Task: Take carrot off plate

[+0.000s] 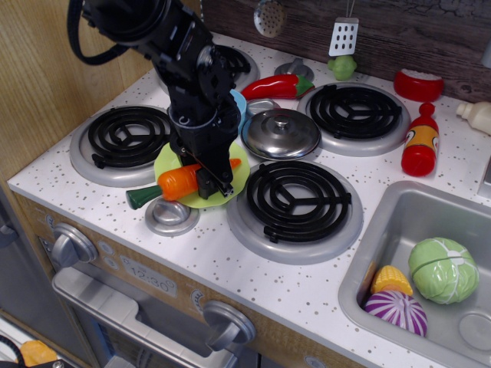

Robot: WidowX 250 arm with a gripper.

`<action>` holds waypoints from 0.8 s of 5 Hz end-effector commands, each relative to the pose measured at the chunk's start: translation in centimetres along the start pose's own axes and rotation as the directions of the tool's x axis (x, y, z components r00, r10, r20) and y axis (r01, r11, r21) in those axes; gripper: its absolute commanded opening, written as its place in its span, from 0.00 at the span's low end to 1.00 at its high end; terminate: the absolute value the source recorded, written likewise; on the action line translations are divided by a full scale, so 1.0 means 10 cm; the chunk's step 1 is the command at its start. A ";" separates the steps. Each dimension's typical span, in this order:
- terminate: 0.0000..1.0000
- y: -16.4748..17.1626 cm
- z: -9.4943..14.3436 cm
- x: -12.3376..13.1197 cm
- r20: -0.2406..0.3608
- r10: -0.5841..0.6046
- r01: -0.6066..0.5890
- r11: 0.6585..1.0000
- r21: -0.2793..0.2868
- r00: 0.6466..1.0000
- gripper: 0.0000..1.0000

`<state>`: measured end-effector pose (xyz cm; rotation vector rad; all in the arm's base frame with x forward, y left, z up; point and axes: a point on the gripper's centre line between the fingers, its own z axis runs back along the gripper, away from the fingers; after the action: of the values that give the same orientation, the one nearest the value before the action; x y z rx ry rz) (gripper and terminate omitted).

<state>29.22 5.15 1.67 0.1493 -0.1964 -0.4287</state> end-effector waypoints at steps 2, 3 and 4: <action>0.00 0.74 0.40 0.03 -0.028 0.005 -0.001 0.990 0.139 1.000 0.00; 0.00 1.05 0.26 -0.05 -0.041 0.019 -0.013 0.988 0.157 0.999 0.00; 0.00 1.18 0.10 -0.11 -0.012 0.029 -0.027 0.984 0.177 0.999 0.00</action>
<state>31.87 15.81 2.57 0.2755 -0.1899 -0.3785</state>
